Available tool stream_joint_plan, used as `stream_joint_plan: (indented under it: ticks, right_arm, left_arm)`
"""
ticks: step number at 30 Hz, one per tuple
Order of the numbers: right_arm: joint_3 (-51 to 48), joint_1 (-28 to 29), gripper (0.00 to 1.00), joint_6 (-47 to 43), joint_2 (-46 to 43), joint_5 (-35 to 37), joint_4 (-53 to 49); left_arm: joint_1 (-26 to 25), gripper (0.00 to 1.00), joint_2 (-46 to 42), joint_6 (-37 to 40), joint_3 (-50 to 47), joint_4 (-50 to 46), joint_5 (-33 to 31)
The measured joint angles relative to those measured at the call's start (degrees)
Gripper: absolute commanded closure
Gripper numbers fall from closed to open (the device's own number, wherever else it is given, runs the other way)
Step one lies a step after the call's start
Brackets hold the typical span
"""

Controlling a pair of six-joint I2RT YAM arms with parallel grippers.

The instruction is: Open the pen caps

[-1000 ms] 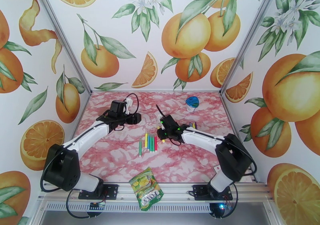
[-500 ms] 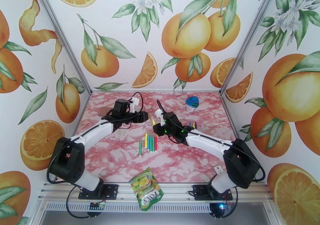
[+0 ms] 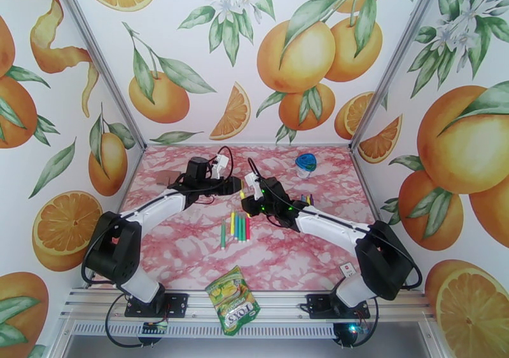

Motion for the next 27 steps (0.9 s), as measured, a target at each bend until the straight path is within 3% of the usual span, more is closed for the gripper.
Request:
stream_joint_plan:
  ticks: [19, 22, 27]
  right_arm:
    - [0.0, 0.2, 0.82, -0.9, -0.1, -0.4, 0.4]
    - [0.0, 0.2, 0.79, -0.9, -0.2, -0.3, 0.4]
    - [0.0, 0.2, 0.66, -1.2, -0.5, -0.4, 0.5]
  left_arm:
    - [-0.6, 0.78, 2.1, -1.6, 1.4, 0.9, 2.0]
    - [-0.5, 0.84, 2.3, -1.6, 1.5, 1.0, 2.0]
    - [-0.6, 0.9, 2.4, -1.5, 2.0, 1.2, 2.7]
